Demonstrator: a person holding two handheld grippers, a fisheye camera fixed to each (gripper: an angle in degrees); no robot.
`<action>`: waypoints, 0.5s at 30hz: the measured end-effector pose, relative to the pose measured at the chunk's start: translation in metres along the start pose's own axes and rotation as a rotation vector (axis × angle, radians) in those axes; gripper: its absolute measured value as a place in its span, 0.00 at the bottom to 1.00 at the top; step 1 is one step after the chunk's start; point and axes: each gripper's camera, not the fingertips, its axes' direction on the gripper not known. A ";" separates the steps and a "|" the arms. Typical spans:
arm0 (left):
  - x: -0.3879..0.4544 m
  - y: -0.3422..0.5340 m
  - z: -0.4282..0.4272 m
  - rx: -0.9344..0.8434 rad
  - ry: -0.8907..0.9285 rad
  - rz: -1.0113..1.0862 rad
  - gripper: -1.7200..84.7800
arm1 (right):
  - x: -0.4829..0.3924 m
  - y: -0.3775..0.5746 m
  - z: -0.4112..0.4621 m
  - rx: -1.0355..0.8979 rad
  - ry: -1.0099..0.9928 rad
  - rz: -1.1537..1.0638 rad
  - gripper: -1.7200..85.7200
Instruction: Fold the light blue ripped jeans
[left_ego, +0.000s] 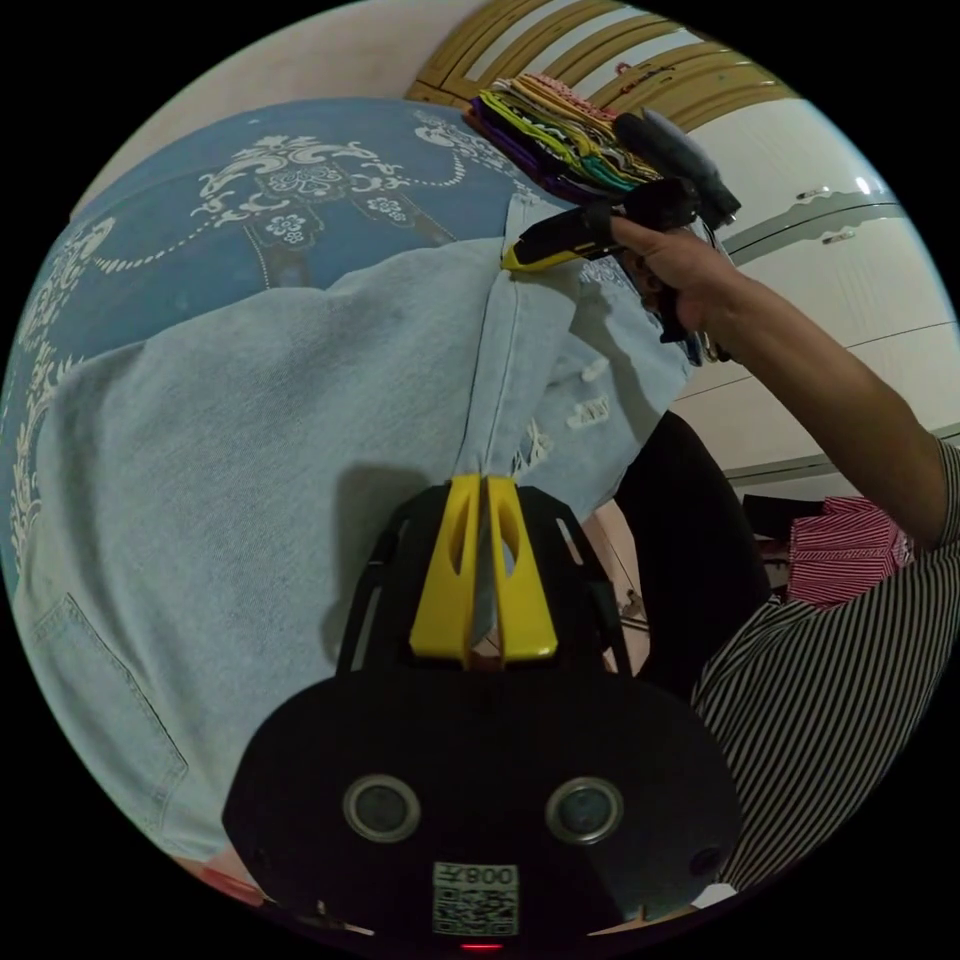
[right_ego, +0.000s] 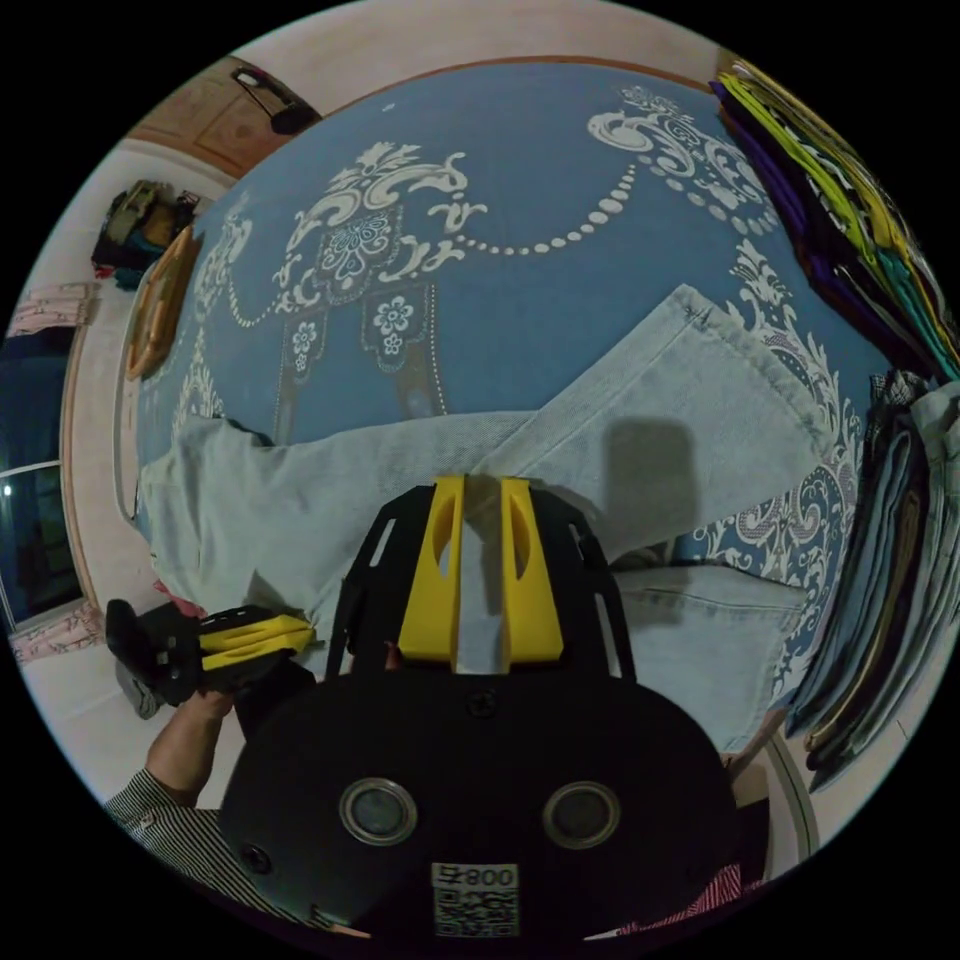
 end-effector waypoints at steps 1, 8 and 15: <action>-0.005 0.000 0.006 0.004 0.003 0.001 0.04 | 0.003 0.006 -0.006 -0.008 -0.018 -0.013 0.06; -0.026 0.002 0.030 0.065 0.015 0.046 0.03 | 0.031 0.061 -0.053 0.068 -0.161 -0.010 0.03; -0.023 0.009 0.051 0.114 -0.011 0.186 0.03 | 0.086 0.175 -0.125 0.274 -0.422 -0.006 0.03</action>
